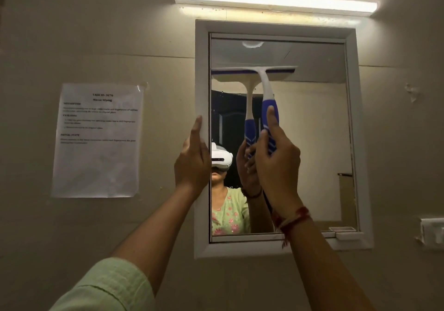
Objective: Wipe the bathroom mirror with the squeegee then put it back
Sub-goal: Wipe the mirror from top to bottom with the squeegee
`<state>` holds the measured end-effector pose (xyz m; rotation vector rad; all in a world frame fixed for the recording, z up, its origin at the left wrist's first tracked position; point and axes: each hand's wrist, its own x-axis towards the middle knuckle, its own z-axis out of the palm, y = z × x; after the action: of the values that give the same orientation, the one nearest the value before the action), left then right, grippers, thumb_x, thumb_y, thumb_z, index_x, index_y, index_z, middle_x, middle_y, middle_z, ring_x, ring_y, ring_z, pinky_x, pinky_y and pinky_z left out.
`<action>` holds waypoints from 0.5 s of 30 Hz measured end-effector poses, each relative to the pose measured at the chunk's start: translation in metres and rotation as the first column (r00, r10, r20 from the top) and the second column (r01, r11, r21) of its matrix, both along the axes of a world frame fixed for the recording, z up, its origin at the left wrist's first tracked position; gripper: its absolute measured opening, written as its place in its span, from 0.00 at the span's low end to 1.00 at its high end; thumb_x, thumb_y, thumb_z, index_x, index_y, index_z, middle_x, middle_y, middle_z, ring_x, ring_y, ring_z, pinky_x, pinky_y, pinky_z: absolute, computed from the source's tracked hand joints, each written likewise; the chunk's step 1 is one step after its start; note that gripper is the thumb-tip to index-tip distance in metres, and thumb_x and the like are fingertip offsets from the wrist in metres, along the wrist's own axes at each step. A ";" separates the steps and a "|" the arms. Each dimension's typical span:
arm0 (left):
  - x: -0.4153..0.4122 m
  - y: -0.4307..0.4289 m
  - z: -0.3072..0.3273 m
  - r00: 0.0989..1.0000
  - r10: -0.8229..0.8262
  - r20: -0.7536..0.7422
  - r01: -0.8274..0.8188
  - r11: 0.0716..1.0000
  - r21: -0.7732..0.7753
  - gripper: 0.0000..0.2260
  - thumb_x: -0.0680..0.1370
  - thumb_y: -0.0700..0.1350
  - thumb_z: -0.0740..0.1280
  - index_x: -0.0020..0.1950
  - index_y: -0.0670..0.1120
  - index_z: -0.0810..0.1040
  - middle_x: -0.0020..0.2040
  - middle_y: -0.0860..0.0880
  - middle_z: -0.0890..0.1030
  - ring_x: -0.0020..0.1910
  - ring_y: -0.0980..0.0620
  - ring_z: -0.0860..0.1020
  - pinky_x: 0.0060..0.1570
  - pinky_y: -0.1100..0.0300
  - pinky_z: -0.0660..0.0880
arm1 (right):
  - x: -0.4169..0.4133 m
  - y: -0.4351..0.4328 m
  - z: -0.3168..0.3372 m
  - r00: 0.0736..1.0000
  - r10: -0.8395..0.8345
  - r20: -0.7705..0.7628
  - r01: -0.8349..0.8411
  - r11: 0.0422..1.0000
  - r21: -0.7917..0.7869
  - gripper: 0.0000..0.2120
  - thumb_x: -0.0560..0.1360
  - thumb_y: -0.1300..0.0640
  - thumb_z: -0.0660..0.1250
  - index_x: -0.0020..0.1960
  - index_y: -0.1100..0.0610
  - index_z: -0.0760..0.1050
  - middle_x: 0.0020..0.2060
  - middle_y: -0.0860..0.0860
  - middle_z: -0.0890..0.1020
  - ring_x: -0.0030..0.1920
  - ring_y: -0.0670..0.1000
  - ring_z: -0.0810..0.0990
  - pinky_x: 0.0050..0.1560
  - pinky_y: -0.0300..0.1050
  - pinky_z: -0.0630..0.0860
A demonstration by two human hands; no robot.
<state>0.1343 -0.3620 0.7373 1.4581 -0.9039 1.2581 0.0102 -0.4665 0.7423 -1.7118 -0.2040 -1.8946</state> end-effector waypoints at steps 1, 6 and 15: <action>0.000 0.000 0.000 1.000 0.006 -0.003 -0.006 1.000 0.006 0.20 0.82 0.44 0.51 0.74 0.52 0.54 0.62 0.39 0.76 0.25 0.57 0.68 0.26 0.73 0.62 | 0.000 -0.001 -0.004 1.000 -0.013 0.000 0.013 1.000 -0.007 0.23 0.79 0.57 0.59 0.73 0.52 0.60 0.50 0.58 0.82 0.44 0.52 0.81 0.49 0.51 0.81; 0.001 0.001 0.000 1.000 0.021 0.001 -0.021 1.000 0.000 0.20 0.82 0.44 0.51 0.74 0.51 0.55 0.49 0.32 0.79 0.24 0.58 0.65 0.27 0.75 0.66 | -0.004 -0.010 -0.054 0.997 -0.081 0.009 0.081 0.995 -0.061 0.24 0.78 0.55 0.58 0.73 0.53 0.61 0.43 0.54 0.81 0.39 0.45 0.79 0.45 0.33 0.76; 0.003 0.001 -0.001 1.000 -0.001 0.007 0.001 1.000 -0.001 0.20 0.82 0.44 0.51 0.74 0.52 0.55 0.49 0.32 0.78 0.24 0.59 0.65 0.27 0.76 0.65 | 0.002 -0.005 -0.028 0.998 -0.062 0.034 0.063 0.998 -0.028 0.24 0.78 0.53 0.58 0.73 0.53 0.60 0.47 0.55 0.82 0.41 0.49 0.80 0.48 0.44 0.80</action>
<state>0.1372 -0.3607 0.7366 1.4529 -0.9085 1.2629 0.0121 -0.4718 0.7139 -1.7256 -0.1938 -1.9746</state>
